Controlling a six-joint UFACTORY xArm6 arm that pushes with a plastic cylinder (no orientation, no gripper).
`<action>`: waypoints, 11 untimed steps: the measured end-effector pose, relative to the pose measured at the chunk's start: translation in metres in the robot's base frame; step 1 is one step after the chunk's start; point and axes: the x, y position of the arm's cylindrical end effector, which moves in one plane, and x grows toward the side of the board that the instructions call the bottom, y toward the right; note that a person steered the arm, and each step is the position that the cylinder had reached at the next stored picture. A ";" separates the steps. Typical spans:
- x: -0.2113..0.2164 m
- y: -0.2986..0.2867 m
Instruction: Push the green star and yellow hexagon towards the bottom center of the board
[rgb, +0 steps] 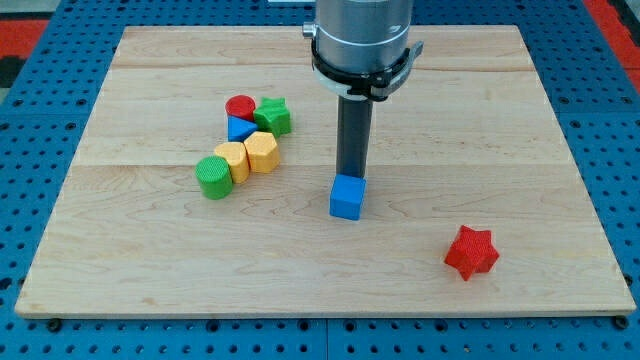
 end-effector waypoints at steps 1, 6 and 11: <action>0.018 -0.009; -0.106 -0.034; -0.079 -0.076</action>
